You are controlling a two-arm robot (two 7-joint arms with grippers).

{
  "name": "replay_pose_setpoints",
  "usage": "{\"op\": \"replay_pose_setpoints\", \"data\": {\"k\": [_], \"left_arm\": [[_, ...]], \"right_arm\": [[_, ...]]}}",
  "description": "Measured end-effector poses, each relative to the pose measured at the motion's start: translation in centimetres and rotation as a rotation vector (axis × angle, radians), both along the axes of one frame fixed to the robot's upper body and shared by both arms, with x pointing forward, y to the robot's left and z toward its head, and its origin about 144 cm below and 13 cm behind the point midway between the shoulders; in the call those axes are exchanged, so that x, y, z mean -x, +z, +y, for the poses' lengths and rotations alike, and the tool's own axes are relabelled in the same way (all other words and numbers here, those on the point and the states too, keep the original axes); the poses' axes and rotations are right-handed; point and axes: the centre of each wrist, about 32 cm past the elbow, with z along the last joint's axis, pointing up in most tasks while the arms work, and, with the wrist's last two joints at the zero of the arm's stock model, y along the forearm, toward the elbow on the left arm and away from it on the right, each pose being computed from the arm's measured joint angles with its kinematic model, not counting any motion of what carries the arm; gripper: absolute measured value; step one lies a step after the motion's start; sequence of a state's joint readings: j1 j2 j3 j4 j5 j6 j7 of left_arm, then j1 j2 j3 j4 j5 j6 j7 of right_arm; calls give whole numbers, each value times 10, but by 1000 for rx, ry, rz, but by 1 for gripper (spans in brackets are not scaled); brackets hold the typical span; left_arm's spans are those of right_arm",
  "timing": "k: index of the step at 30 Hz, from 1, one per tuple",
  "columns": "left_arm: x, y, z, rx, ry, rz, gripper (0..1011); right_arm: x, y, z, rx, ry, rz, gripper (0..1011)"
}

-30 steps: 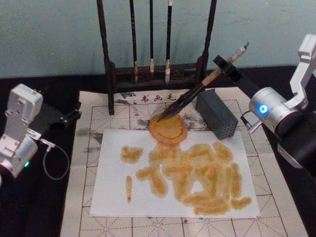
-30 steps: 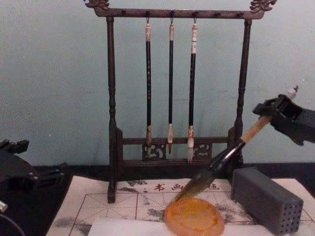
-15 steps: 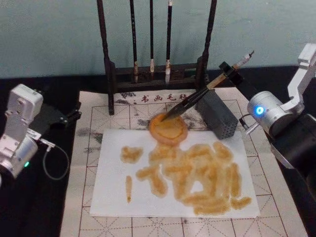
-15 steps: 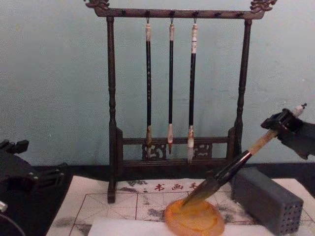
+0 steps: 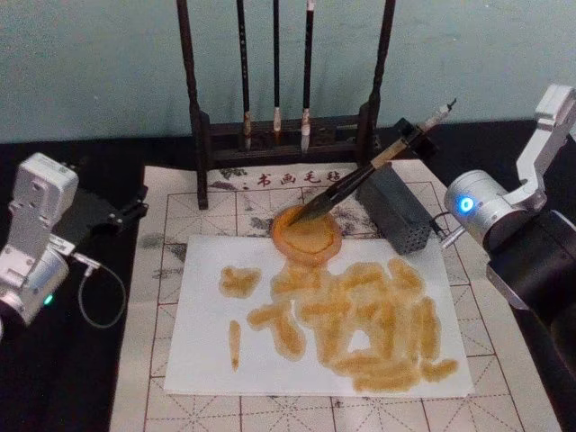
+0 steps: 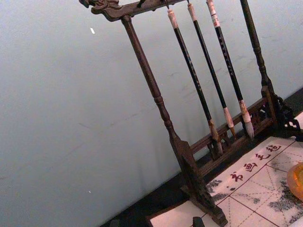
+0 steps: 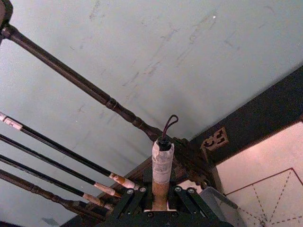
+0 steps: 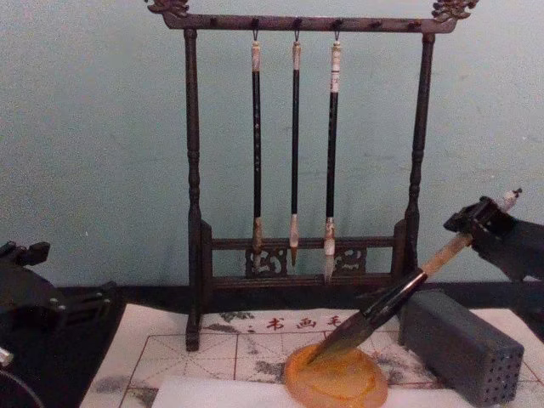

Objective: Pick up the brush from the inkstone, write on the paper, then place the brush back to its original position.

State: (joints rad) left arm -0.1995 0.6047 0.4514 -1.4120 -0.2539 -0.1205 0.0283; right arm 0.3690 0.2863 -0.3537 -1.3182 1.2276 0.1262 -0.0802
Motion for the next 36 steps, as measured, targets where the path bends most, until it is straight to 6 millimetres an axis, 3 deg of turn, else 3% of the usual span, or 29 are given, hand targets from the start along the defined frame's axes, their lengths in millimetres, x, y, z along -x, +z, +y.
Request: {"op": "replay_pose_setpoints", "data": {"k": [36], "left_arm": [[0, 0, 0, 0, 0, 0, 1001]], "right_arm": [[-2, -10, 4, -23, -16, 33, 187]]}}
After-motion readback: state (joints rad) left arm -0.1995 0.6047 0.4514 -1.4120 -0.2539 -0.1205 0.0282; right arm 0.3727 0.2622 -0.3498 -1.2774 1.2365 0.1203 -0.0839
